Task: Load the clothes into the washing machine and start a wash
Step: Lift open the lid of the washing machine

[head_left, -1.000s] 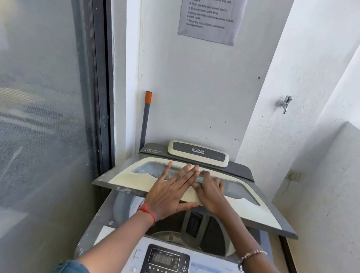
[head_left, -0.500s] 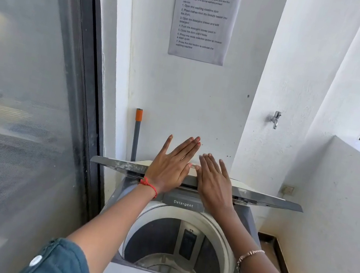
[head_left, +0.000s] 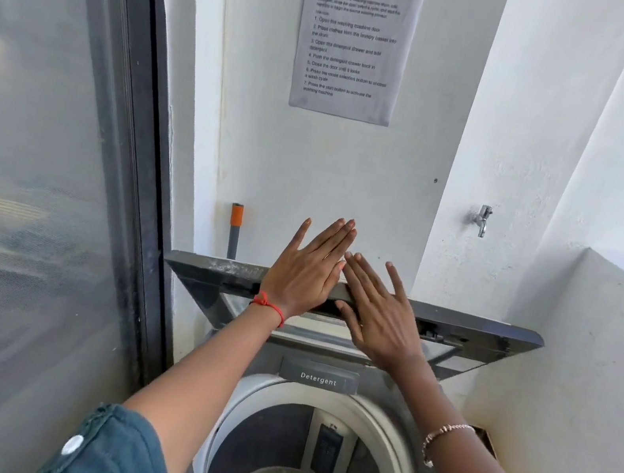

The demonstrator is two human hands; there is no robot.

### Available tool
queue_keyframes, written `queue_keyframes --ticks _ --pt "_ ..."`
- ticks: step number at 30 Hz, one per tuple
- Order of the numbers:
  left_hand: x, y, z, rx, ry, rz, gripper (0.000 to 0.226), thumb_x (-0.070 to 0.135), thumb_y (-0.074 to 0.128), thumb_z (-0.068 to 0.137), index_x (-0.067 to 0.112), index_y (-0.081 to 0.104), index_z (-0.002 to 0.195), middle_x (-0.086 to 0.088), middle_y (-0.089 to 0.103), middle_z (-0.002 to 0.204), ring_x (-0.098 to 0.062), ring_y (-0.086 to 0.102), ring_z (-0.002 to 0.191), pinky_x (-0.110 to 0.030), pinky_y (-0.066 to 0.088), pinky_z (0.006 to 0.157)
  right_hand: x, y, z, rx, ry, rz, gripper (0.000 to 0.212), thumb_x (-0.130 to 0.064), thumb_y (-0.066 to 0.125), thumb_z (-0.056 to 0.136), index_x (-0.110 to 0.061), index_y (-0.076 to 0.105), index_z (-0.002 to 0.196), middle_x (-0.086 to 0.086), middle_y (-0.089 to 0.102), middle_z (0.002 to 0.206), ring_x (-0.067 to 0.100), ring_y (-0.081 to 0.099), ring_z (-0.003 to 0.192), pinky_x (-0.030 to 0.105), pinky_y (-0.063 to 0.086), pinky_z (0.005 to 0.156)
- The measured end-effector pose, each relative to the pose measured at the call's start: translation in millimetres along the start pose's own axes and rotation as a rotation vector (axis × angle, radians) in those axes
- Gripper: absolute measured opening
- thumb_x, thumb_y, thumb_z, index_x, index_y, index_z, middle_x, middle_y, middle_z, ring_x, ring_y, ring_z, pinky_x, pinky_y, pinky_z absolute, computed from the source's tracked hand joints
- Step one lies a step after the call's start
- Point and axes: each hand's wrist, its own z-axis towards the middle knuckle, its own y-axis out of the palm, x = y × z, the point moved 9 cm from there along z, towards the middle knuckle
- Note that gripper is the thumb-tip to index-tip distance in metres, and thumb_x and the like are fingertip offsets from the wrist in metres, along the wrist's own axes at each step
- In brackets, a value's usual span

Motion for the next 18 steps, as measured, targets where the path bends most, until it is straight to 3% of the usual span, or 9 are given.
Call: queue_keyframes --ticks 8,14,18 --pt "-14 17 28 -0.022 0.006 0.014 0.057 0.027 0.002 0.101 0.005 0.036 0.141 -0.007 0.036 0.149 -0.017 0.032 0.139 -0.044 0.019 0.113 19 6 40 0.053 -0.053 -0.06 0.048 -0.033 0.025 0.099 -0.012 0.039 0.139 0.004 0.041 0.146 0.018 0.034 0.137 0.044 0.019 0.111" --pt "-29 32 30 0.039 -0.185 -0.076 0.051 0.031 0.012 0.101 0.01 0.035 0.141 -0.006 0.036 0.149 -0.019 0.026 0.141 -0.043 0.017 0.114 34 16 60 0.116 0.09 0.046 0.043 -0.025 0.037 0.093 -0.009 0.05 0.131 0.006 0.051 0.138 0.021 0.045 0.131 0.039 0.021 0.11" --pt "-33 55 24 -0.037 -0.216 -0.006 0.048 0.035 0.026 0.098 0.013 0.033 0.14 -0.006 0.044 0.143 -0.024 0.027 0.14 -0.046 0.018 0.112 46 26 76 0.1 0.195 0.162 0.048 -0.025 0.027 0.094 -0.005 0.048 0.132 0.01 0.048 0.14 0.025 0.038 0.135 0.036 0.012 0.115"
